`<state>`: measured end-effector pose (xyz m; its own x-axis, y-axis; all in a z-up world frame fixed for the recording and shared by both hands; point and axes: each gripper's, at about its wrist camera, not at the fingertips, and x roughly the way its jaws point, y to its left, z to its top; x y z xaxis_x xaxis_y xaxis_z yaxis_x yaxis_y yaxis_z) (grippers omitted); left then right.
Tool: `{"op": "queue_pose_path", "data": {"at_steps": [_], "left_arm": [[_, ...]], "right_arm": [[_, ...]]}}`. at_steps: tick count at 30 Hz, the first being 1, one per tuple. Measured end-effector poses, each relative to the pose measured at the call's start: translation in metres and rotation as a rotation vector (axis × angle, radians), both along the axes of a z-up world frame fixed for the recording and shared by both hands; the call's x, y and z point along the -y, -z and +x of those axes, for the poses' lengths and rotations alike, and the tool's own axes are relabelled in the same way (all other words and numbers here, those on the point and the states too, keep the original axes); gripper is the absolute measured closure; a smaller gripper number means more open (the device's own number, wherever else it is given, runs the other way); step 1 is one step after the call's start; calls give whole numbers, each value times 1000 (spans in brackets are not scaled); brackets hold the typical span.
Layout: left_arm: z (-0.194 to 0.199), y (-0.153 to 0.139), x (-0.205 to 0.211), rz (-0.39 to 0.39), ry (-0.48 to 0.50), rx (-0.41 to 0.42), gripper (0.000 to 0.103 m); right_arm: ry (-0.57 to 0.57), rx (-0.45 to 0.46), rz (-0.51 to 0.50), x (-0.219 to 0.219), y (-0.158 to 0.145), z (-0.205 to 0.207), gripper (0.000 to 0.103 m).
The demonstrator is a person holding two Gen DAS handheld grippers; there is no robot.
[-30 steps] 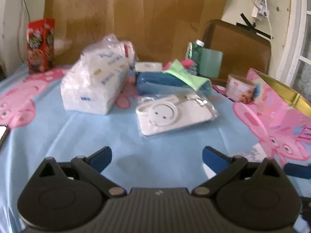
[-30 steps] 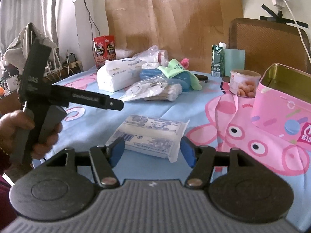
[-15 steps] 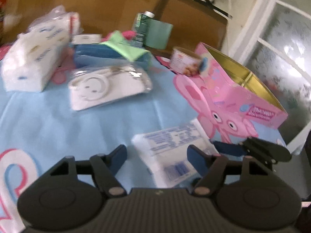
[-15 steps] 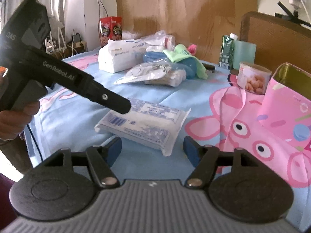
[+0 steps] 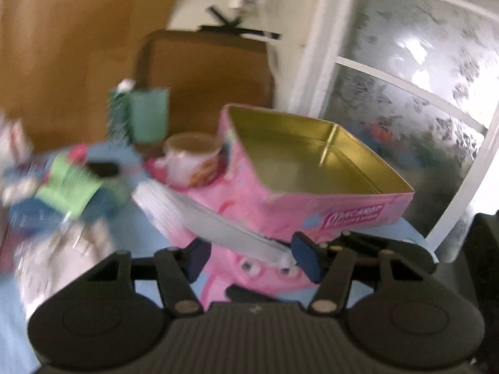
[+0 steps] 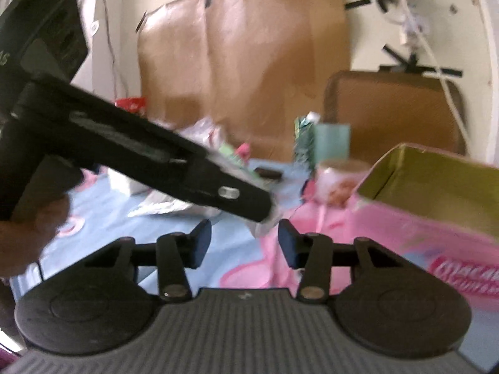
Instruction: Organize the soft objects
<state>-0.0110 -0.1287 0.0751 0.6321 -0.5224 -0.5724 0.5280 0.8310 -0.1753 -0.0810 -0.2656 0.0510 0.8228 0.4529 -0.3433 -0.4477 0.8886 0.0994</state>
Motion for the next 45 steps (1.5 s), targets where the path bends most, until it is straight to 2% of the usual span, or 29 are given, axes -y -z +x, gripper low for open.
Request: {"op": "queue_pose_path", "data": {"at_steps": [3,6,7,9,11,13,17,20,22,24,26,27,29,32,36,39,40,41,42,44,45], "left_arm": [[6,4,11,16,7,-38,44],[7,13,-8,-13,-29,-77,34],[9,17,-20,-32,-59,-104,31],[15,25,-41,-69,-113,-163,31],[22,34,-55,-91,-161,-224,31],[29,39,-61,-95,-182,-257,31],[45,41,-47,-78,-177,-257,31],[60,47,-29,-32,-172,-252,25],[67,56,-22,-10,-176,-266,26],[66,59,-18,-1,-180,-233,28],[60,61,-19,-3,-171,-221,40],[57,60,-21,-10,-160,-225,42],[51,60,-25,-43,-123,-258,59],[39,57,-28,-25,-120,-233,61],[26,60,-42,-71,-105,-268,59],[14,56,-59,-88,-117,-245,42],[13,54,-66,-98,-134,-234,35],[13,53,-73,-108,-157,-227,34],[16,50,-76,-118,-174,-229,34],[25,51,-84,-152,-204,-259,34],[28,52,-85,-168,-207,-275,34]], "right_arm": [[7,-12,-11,8,1,1,52],[-31,-39,-42,13,8,-7,50],[-41,-44,-56,15,11,-11,48],[-50,-51,-69,19,17,-13,34],[-45,-63,-67,22,20,-10,25],[-44,-91,-61,25,23,-1,24],[-32,-165,-70,23,28,25,24],[-28,-219,-67,18,33,45,20],[-14,-244,-81,13,37,55,19],[-1,-244,-95,6,40,65,17],[-4,-244,-100,1,40,69,24],[-16,-240,-105,-3,39,69,45],[-39,-216,-135,-15,38,63,74],[-32,-191,-165,-28,38,53,77],[-37,-211,-131,-28,36,37,77],[-75,-213,-136,-28,33,21,75],[-80,-200,-143,-26,31,15,73],[-81,-185,-147,-24,29,12,65],[-72,-165,-151,-23,27,10,56],[-40,-127,-163,-23,23,17,47],[-26,-119,-167,-24,22,21,47]]}}
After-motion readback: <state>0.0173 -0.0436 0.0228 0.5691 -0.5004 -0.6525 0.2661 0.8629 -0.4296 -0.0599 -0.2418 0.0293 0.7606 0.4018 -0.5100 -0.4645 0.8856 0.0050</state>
